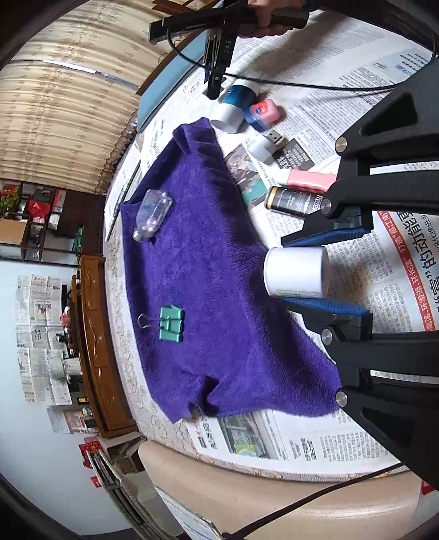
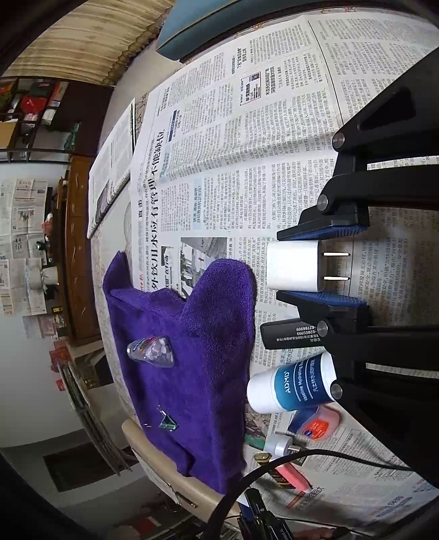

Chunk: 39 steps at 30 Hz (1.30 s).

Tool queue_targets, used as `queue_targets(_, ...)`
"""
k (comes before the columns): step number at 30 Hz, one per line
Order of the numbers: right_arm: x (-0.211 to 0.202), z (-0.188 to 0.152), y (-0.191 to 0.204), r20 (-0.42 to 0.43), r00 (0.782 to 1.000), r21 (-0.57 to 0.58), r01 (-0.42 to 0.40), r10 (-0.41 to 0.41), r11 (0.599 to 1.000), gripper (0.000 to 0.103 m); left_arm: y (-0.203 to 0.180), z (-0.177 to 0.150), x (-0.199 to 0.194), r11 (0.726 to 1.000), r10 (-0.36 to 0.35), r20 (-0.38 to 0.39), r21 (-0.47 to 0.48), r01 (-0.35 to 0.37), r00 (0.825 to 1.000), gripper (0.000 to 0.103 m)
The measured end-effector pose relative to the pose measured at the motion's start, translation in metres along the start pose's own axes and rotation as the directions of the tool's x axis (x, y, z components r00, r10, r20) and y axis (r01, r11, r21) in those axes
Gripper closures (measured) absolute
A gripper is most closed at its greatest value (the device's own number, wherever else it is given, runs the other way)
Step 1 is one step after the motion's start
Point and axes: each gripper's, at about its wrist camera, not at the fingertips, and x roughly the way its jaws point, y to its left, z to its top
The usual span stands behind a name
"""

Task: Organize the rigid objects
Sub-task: 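Grasp the white charger plug with the right tool while the left tool holds the tape roll, then place the tape roll and charger plug on the purple towel, opening both tools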

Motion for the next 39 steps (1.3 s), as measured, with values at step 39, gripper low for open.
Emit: queue_targets(39,0.096,0.106,0.09,-0.15,0.985,-0.183,-0.107,0.08,0.977,0.076,0.058,0.073,0.087,0.994,0.092,-0.114,-0.051,-0.098,0.989,0.075)
